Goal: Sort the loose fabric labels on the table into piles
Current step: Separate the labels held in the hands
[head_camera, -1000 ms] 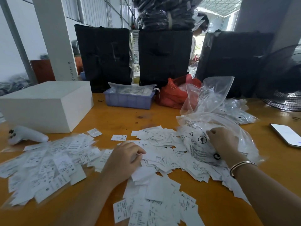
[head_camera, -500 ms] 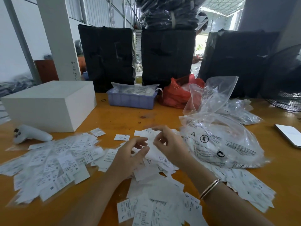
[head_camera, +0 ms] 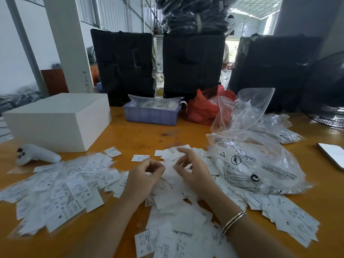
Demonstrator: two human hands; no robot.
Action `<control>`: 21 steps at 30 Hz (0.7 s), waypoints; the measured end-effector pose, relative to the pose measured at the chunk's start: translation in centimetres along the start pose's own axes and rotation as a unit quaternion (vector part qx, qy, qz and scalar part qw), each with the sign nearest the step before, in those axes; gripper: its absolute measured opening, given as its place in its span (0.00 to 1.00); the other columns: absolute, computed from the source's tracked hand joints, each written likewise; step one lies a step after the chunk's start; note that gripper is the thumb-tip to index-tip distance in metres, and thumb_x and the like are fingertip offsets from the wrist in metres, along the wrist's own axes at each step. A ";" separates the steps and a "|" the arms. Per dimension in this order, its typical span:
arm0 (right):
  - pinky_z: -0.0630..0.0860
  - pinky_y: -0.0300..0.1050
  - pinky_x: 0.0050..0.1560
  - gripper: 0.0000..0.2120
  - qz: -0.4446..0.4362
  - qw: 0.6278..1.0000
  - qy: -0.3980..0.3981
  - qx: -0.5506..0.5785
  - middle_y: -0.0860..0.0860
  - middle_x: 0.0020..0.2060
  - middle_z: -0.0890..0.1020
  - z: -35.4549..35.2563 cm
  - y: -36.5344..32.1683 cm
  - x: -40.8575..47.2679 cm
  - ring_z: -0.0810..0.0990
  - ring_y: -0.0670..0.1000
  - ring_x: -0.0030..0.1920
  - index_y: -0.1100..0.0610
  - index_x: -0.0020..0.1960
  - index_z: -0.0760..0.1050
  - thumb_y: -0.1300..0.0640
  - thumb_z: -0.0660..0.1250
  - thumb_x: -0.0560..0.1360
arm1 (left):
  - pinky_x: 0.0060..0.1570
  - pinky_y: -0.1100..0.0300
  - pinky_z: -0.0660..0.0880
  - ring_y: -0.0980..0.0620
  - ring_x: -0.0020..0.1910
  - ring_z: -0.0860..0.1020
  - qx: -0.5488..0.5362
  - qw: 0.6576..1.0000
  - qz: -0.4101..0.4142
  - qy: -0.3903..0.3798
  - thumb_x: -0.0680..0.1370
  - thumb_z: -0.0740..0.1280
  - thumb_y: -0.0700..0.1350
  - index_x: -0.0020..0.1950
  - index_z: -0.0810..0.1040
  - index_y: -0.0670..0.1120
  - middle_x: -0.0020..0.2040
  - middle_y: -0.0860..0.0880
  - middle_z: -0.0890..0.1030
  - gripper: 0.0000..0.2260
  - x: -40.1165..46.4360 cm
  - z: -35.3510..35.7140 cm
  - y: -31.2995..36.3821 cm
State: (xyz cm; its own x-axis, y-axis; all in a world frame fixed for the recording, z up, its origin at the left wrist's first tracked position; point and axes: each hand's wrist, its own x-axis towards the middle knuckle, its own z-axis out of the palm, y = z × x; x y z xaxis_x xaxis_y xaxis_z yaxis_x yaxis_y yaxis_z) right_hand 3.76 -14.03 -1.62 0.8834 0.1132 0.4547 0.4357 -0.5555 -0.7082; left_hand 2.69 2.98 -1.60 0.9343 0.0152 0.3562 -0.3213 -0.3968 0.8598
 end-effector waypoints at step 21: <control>0.56 0.49 0.61 0.28 0.061 0.958 -0.093 -0.263 0.44 0.56 0.75 0.5 1.2 0.5 0.68 0.46 0.59 0.45 0.58 0.77 0.31 0.49 0.73 | 0.32 0.71 0.71 0.59 0.42 0.77 -0.112 0.983 -0.090 0.117 0.76 0.69 0.49 0.44 0.78 0.54 0.41 0.57 0.80 0.01 0.4 0.3 -0.3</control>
State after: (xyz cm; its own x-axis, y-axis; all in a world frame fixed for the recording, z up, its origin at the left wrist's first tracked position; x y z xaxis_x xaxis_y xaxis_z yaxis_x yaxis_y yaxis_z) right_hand 4.76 -14.18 -2.54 0.9590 0.1387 0.2471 0.2232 -0.9068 -0.3577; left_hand 3.20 2.86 -1.79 0.9265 0.2878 0.2427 -0.2043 -0.1569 0.9662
